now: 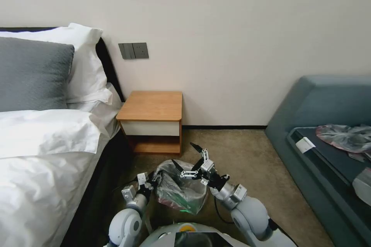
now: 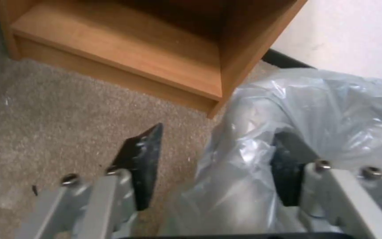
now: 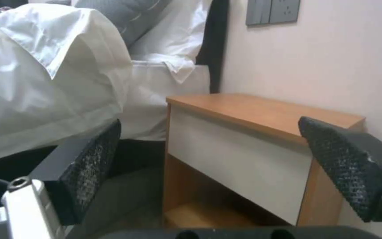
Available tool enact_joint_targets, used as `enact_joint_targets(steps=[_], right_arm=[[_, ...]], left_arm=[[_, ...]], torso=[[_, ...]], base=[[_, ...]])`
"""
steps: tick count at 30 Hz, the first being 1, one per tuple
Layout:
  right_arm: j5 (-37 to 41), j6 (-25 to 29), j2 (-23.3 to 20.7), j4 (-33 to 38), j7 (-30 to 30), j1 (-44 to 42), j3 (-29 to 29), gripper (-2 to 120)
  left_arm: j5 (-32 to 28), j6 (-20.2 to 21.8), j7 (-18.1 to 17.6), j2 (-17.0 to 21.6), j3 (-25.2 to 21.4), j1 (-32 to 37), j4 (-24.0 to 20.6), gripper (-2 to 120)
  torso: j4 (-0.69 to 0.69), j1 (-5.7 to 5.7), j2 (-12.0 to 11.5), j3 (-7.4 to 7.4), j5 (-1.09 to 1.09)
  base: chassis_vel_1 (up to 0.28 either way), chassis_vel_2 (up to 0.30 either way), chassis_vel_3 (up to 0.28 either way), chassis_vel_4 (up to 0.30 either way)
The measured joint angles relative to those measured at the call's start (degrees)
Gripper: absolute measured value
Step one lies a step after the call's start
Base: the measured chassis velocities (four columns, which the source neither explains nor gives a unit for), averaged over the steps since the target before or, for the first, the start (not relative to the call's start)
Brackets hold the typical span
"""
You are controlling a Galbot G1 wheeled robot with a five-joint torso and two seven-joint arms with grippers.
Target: Pick up the garbage bag from the table and place it over the trash can.
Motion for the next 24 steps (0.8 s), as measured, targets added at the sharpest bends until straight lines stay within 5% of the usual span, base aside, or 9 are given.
enact_joint_targets(steps=[10,24], right_arm=[[0.1,-0.3,0.0,0.5,-0.1,0.4,-0.4,100],[0.9,-1.0,-0.8,1.4,-0.1,1.3,-0.3,100]], left_arm=[[3.0,-0.6,-1.4,-0.5,-0.3,1.8,-2.0,94],[7.0,1.9,0.8,1.3,-1.4,4.9,-8.1,98]], torso=[[0.01,0.0,0.0,0.0,0.0],[0.0,0.0,0.0,0.0,0.0]], base=[[0.0,0.0,0.0,0.0],[0.0,0.0,0.0,0.0]])
